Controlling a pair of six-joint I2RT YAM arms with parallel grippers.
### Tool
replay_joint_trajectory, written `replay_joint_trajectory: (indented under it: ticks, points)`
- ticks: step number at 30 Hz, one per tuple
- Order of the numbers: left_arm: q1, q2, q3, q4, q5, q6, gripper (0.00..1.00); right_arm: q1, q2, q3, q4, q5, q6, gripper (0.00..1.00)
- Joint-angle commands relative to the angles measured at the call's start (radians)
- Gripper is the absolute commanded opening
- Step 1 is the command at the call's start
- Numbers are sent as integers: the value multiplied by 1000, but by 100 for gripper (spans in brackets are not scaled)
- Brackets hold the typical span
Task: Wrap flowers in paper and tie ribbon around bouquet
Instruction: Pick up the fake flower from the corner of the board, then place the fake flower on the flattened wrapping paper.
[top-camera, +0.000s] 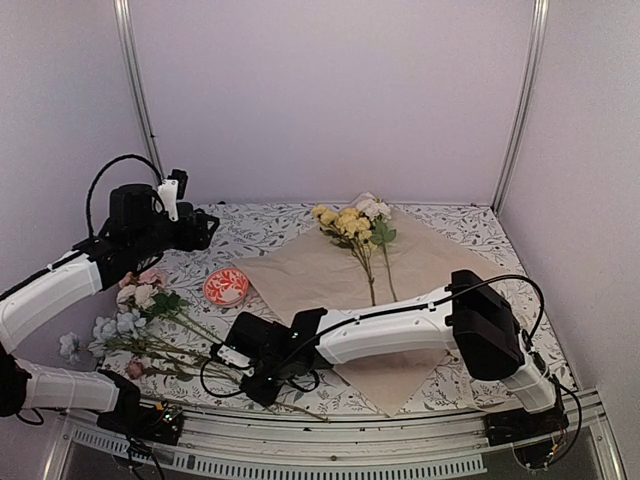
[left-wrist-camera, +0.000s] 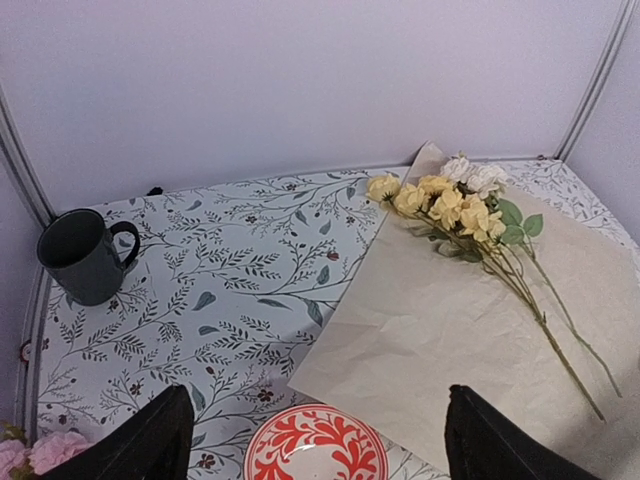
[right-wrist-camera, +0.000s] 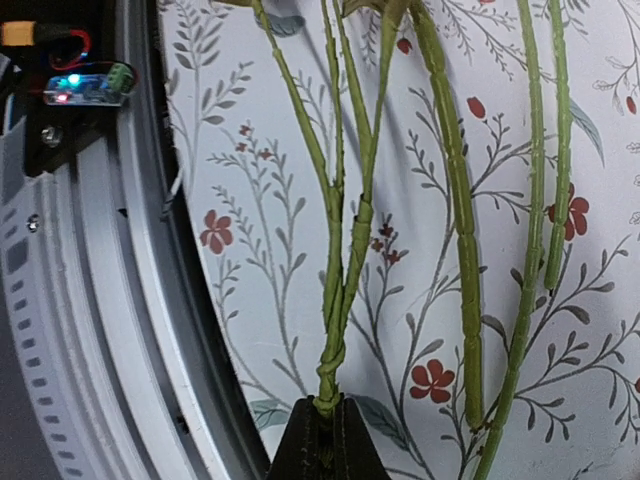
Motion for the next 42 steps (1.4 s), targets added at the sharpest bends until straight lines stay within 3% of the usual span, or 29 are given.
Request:
replay_joint_trajectory:
  ticks: [1,6,15,24,32,42]
  points:
    - [31,-6,-8,20,9,-16,87,-38,-208,-108,144,-97,20,0]
    - [80,-52,-39,76,25,-36,87,-114,-409,-354,278,-85,169,0]
    - [188,-39,-61,116,70,-105,83,-185,-849,-845,517,69,448,0]
    - [212,30,-54,114,98,-115,83,-198,-1268,-1173,526,279,666,0]
    - [200,114,-37,119,226,-117,83,-201,-1462,-1214,344,313,733,0]
    - [156,165,-25,85,179,-58,84,-243,-1485,-1179,267,296,715,0]
